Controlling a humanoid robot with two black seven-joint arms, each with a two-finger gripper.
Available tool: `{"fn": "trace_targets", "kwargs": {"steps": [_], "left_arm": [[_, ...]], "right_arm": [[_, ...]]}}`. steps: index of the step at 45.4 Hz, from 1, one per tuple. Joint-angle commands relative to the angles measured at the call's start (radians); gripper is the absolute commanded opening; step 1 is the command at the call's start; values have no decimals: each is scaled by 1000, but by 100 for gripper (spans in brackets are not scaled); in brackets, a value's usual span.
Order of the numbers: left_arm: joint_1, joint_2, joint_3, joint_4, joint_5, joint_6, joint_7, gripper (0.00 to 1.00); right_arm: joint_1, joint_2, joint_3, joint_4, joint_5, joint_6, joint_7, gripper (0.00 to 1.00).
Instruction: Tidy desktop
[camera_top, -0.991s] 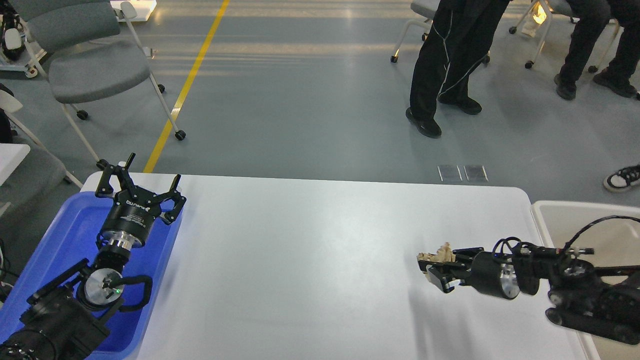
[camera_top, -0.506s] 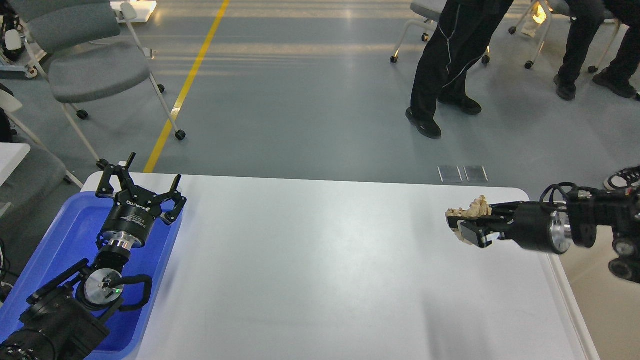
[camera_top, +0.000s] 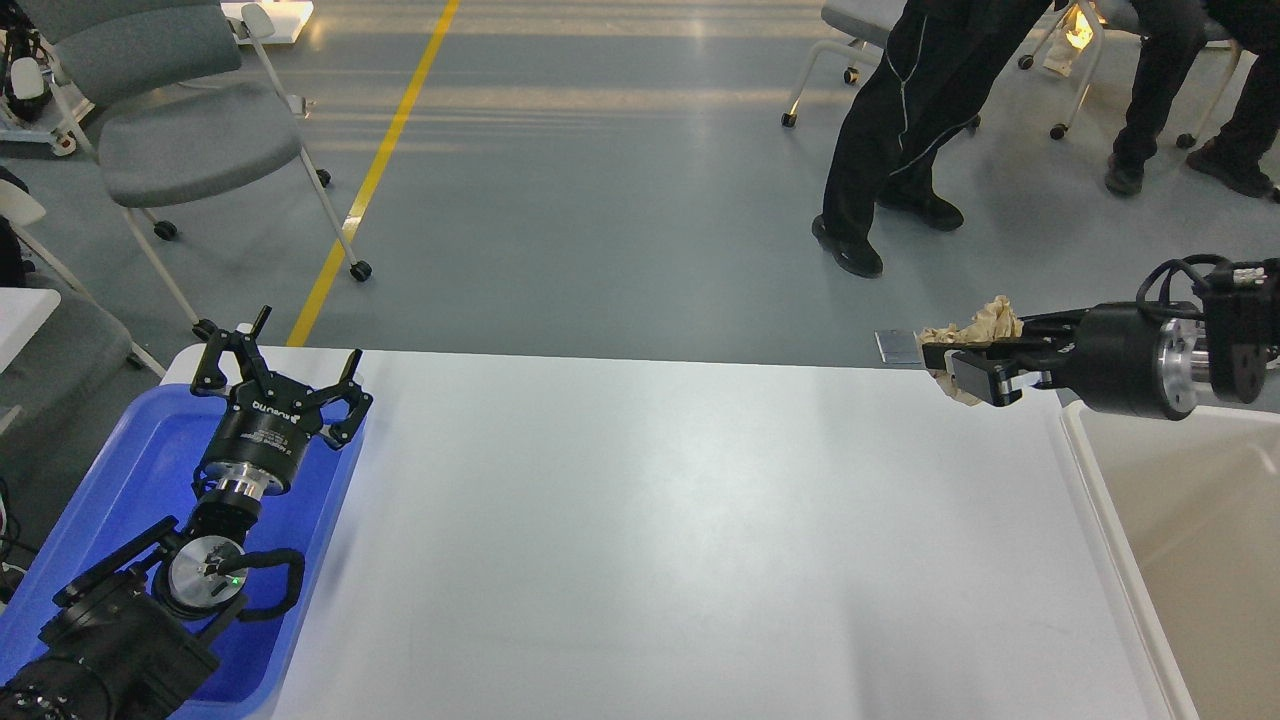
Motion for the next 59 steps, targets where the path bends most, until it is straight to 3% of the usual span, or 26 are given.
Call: {"fn": "trace_targets", "kwargs": {"steps": [1,10,24,39,59], "left_arm": [[0,0,0,0,0,0,0,100],[0,0,0,0,0,0,0,100],[0,0,0,0,0,2,0,100],[0,0,0,0,0,2,0,100],[0,0,0,0,0,2,0,100]], "right_arm": [[23,-34,-7,11,7,21,2,0],[-29,-106,11,-1,10,-12,2,0],[-245,-202,60,-99,147,-173,19,0],[-494,-184,63,-341,401,-244,32,0],[-707,-17,66,-555,739,-282,32,0]]}}
